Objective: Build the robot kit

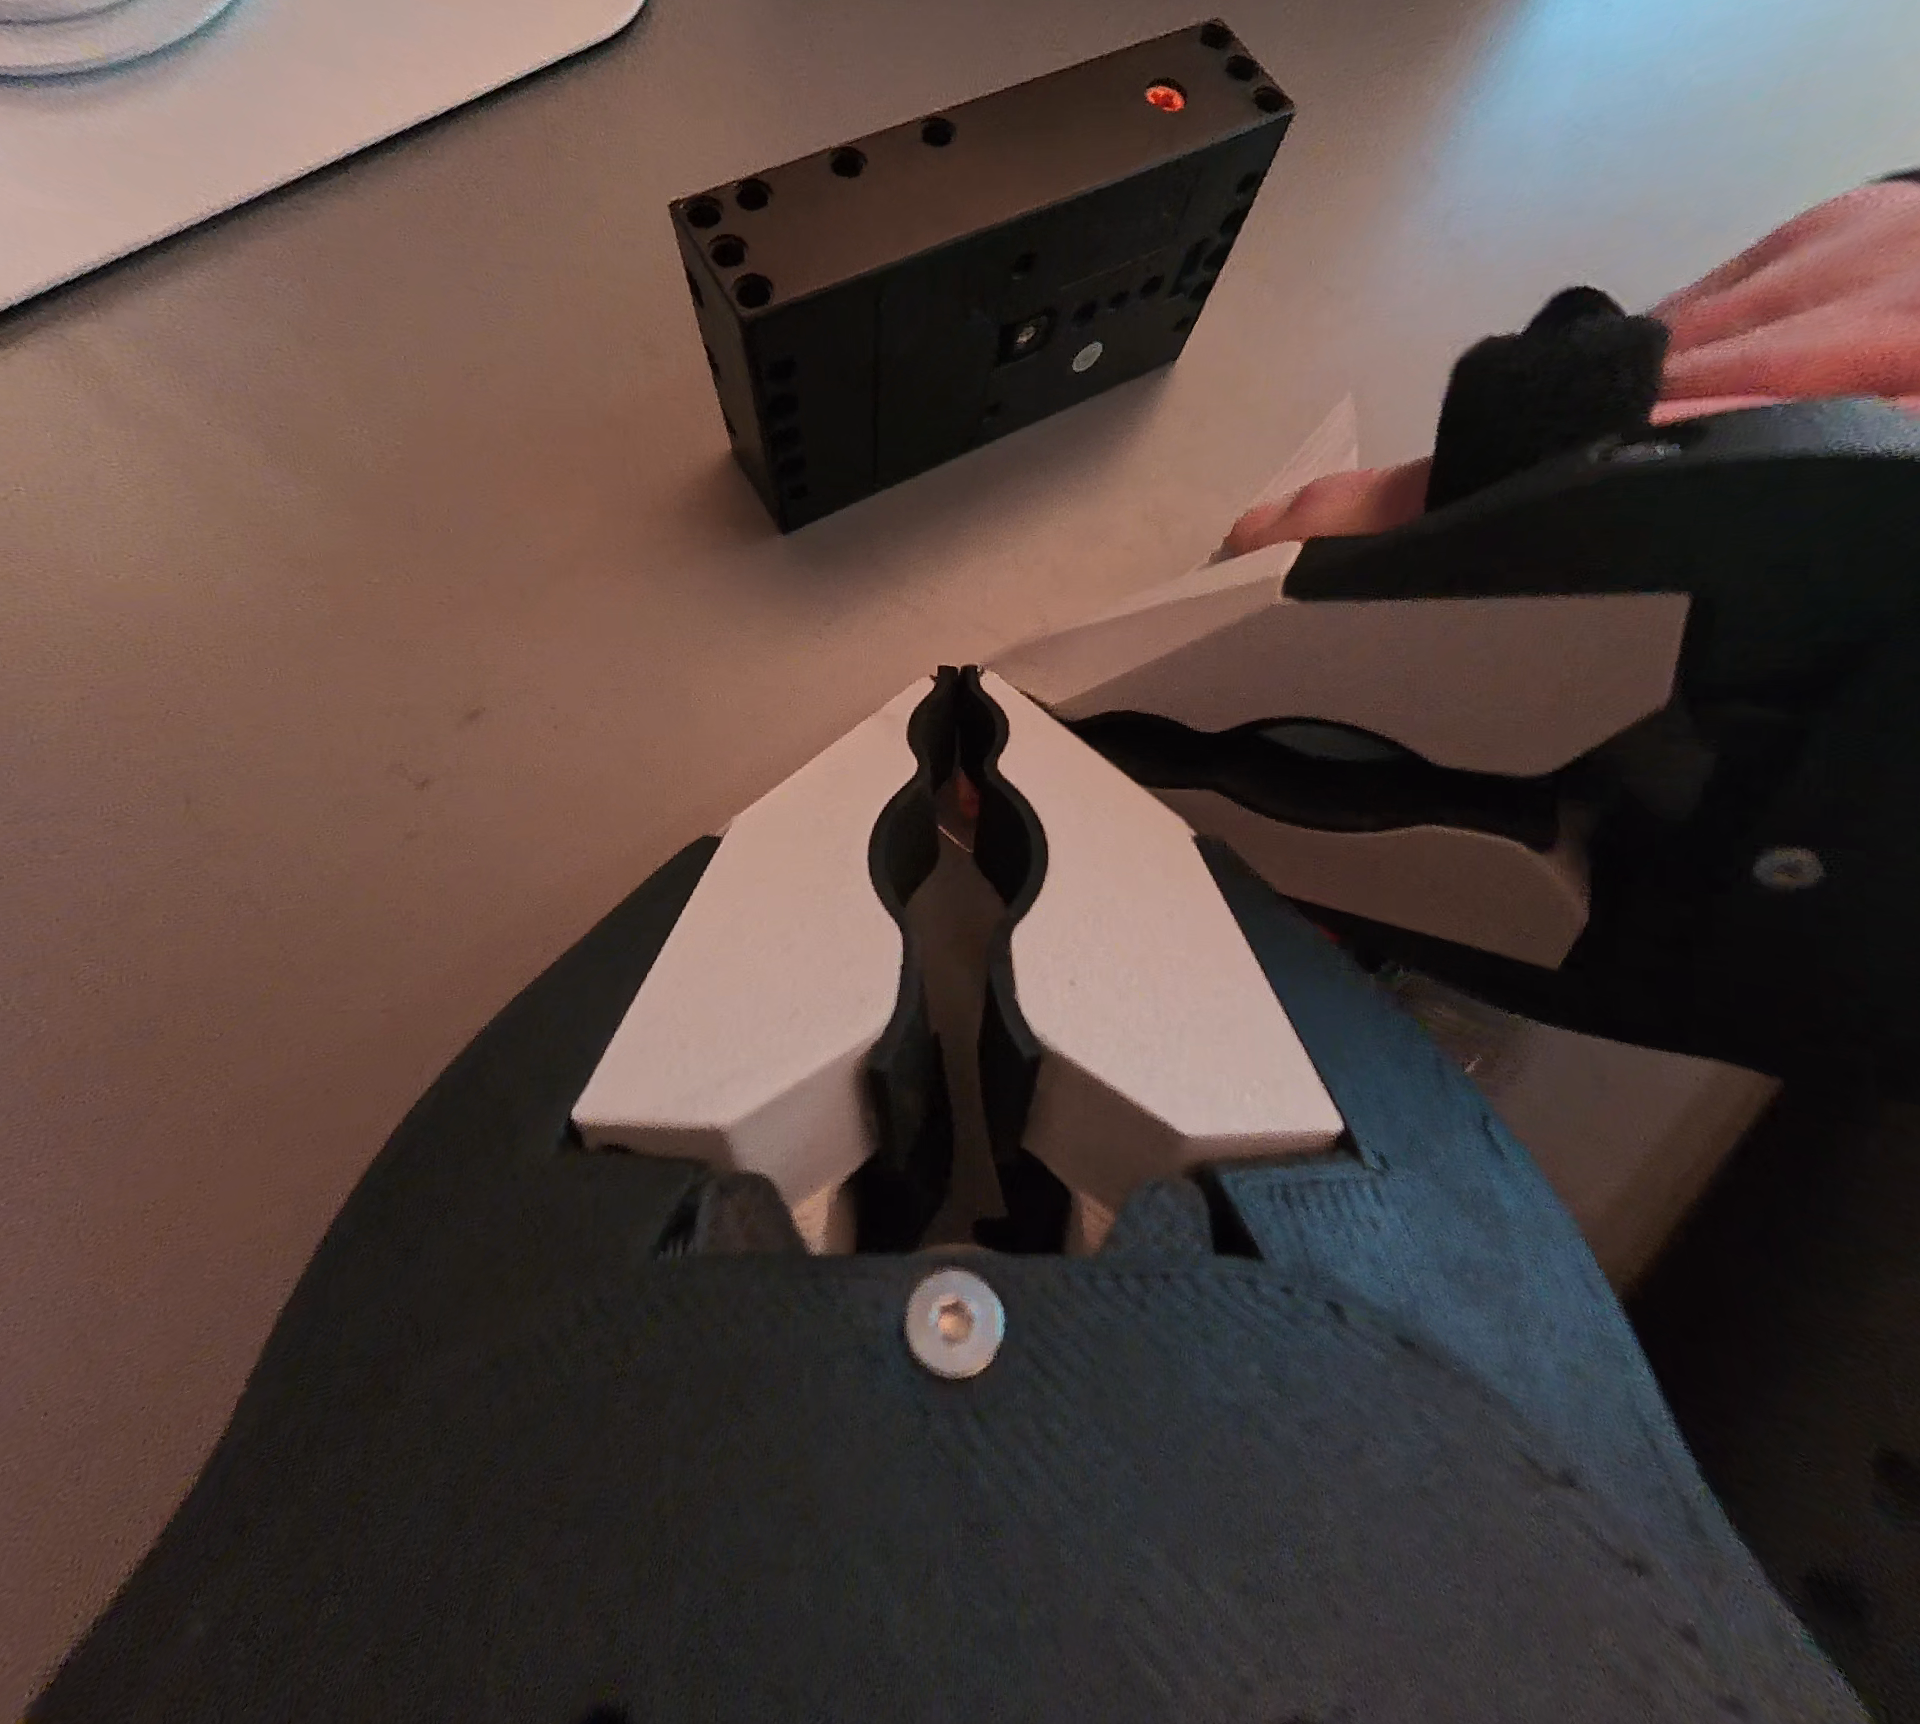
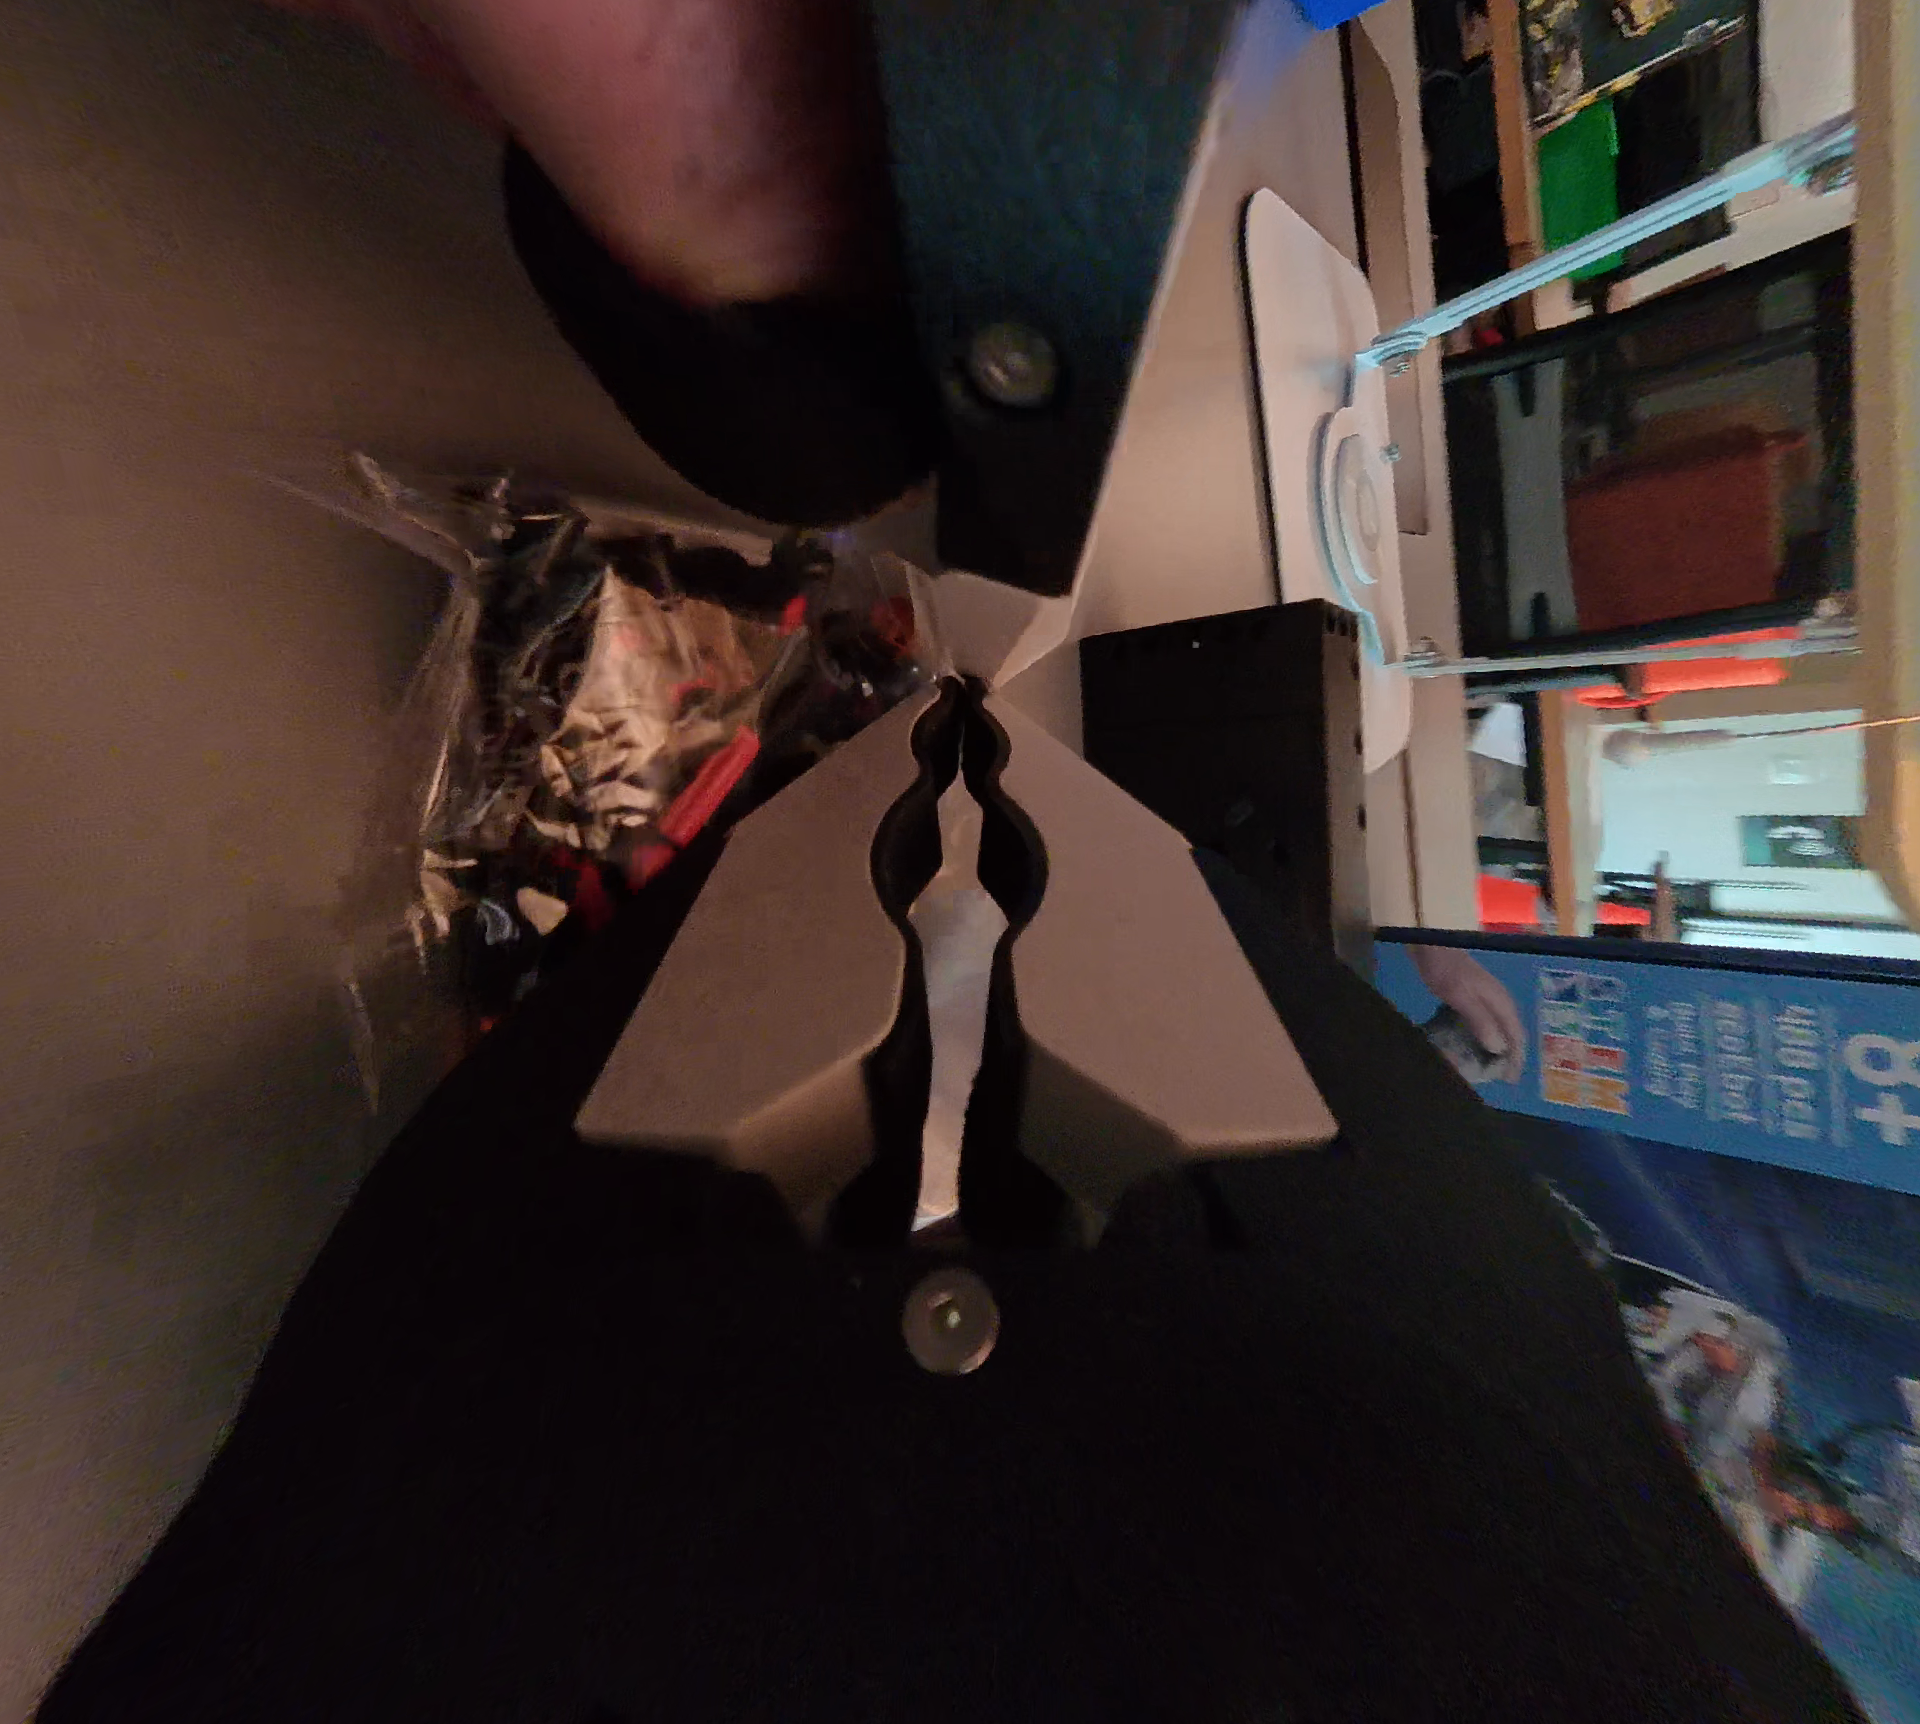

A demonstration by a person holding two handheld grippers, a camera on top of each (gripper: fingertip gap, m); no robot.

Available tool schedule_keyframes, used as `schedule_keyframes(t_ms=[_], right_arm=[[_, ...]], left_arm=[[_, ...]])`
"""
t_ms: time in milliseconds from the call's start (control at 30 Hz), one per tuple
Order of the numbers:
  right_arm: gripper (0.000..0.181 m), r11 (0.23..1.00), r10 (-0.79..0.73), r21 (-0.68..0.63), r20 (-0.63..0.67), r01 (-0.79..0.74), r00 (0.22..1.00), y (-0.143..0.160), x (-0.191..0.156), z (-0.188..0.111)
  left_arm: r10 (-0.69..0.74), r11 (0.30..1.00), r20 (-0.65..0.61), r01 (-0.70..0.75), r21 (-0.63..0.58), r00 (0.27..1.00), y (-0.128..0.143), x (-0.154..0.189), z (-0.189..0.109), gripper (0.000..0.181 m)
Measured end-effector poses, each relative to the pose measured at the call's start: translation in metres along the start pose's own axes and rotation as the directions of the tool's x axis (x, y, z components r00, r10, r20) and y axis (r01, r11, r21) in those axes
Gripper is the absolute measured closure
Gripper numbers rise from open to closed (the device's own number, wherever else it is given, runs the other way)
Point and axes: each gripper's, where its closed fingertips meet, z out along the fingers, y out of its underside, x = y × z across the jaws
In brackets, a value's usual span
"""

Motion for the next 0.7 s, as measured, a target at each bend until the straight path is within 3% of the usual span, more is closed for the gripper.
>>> schedule_keyframes(t_ms=[133, 233, 700], right_arm=[[0.181, 0.99, -0.106, 0.088, -0.036, 0.109, 0.994, -0.029, -0.014, -0.011], [0.181, 0.994, -0.011, 0.109, 0.046, 0.006, 0.999, -0.02, -0.011, -0.008], [0.181, 0.976, 0.054, 0.201, 0.154, -0.085, 0.987, -0.018, -0.012, -0.027]], left_arm=[[-0.017, 0.999, 0.085, 0.02, -0.03, 0.996, 0.001, -0.014, 0.007, 0.181], [-0.007, 1.0, 0.076, 0.008, -0.013, 0.997, 0.001, -0.012, 0.004, 0.181], [-0.074, 0.997, -0.02, 0.074, -0.003, 0.997, 0.005, -0.016, -0.007, 0.181]])
